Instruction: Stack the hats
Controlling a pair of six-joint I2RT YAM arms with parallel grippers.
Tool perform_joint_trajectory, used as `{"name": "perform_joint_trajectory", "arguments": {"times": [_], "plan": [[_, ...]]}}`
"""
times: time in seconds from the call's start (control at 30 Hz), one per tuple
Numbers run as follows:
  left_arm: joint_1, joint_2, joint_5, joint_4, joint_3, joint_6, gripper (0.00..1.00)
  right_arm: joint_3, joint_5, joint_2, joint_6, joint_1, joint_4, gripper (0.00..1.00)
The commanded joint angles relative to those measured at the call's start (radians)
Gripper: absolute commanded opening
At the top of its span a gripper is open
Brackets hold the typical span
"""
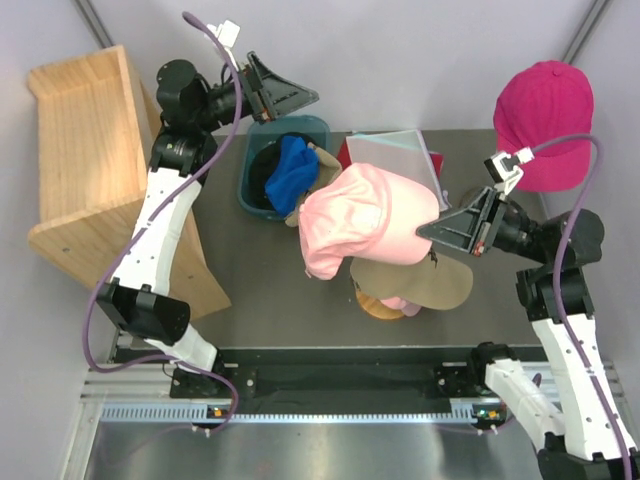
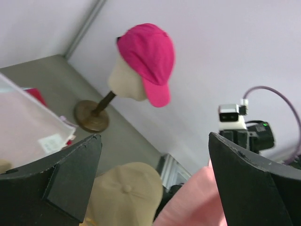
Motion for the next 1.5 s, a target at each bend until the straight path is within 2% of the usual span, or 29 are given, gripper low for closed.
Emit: {"name": "perform_joint_trajectory", "arguments": {"times": [0.0, 0.17, 0.3, 0.5, 0.57, 0.83, 1.0, 1.17, 1.47], "plan": [[-0.006, -0.035, -0.141, -0.145, 0.016, 0.187, 0.99, 0.014, 0.035, -0.017, -0.117, -0.031, -0.281, 0.0], [-0.017, -0.026, -0.146, -0.151, 0.004, 0.22, 0.99, -0.01, 0.096, -0.004, -0.151, -0.04, -0.284, 0.0], [-0.052, -0.005, -0.194, -0.238, 0.039, 0.329, 0.99, -0.036, 0.137, 0.028, -0.168, -0.045, -0.273, 0.0], [-0.159, 0.043, -0.348, -0.386, 0.128, 0.478, 0.99, -0.088, 0.157, 0.065, -0.206, -0.065, -0.281, 0.0], [-0.205, 0.049, -0.402, -0.395, 0.128, 0.501, 0.99, -0.112, 0.15, 0.068, -0.22, -0.088, -0.272, 0.0], [-0.299, 0.097, -0.45, -0.395, 0.128, 0.515, 0.99, -0.201, 0.099, 0.043, -0.234, -0.209, -0.287, 0.0], [-0.322, 0.097, -0.496, -0.389, 0.125, 0.524, 0.99, -0.237, 0.049, -0.016, -0.257, -0.29, -0.475, 0.0], [-0.327, 0.1, -0.508, -0.384, 0.111, 0.521, 0.99, -0.226, -0.008, -0.073, -0.241, -0.341, -0.58, 0.0], [-0.33, 0.082, -0.522, -0.384, 0.074, 0.529, 0.99, -0.192, -0.004, -0.075, -0.422, -0.401, -0.903, 0.0]]}}
